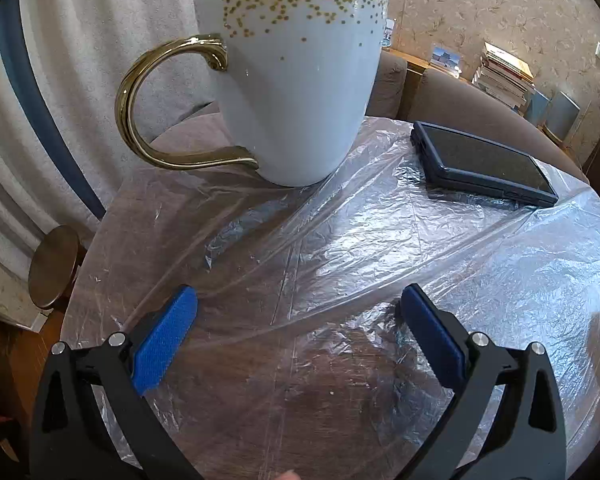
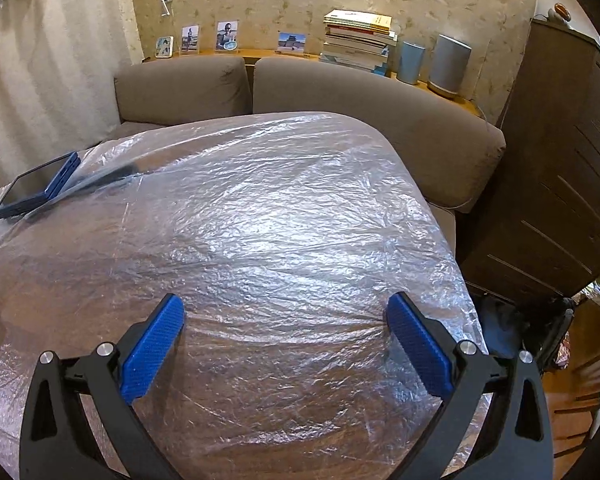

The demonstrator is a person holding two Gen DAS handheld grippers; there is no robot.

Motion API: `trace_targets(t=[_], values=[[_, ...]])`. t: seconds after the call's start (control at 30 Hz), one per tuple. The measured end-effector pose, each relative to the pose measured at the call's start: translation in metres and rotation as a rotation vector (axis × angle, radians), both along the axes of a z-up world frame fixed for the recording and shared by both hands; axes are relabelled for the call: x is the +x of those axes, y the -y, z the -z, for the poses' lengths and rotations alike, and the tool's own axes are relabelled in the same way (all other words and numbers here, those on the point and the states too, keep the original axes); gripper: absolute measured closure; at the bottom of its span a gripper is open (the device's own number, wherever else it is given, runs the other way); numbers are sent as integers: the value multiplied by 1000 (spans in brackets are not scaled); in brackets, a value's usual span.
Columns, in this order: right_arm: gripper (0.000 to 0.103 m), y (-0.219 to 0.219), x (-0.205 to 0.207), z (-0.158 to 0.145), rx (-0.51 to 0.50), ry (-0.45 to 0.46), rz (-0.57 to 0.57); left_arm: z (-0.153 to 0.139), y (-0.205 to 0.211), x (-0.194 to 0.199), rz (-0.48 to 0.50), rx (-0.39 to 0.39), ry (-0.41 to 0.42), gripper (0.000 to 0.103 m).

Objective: Collect trash

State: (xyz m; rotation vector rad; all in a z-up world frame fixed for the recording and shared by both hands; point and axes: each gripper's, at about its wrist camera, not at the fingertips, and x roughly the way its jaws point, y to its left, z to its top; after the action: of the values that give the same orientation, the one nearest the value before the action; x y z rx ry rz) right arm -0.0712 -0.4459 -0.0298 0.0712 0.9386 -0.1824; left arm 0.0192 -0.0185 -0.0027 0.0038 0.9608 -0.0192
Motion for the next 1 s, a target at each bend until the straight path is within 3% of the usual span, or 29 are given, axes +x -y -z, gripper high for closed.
trace_targets(t=[1.0], values=[[4,0,0,0,0,0,0,0,0,-2,-1,0,0,1]])
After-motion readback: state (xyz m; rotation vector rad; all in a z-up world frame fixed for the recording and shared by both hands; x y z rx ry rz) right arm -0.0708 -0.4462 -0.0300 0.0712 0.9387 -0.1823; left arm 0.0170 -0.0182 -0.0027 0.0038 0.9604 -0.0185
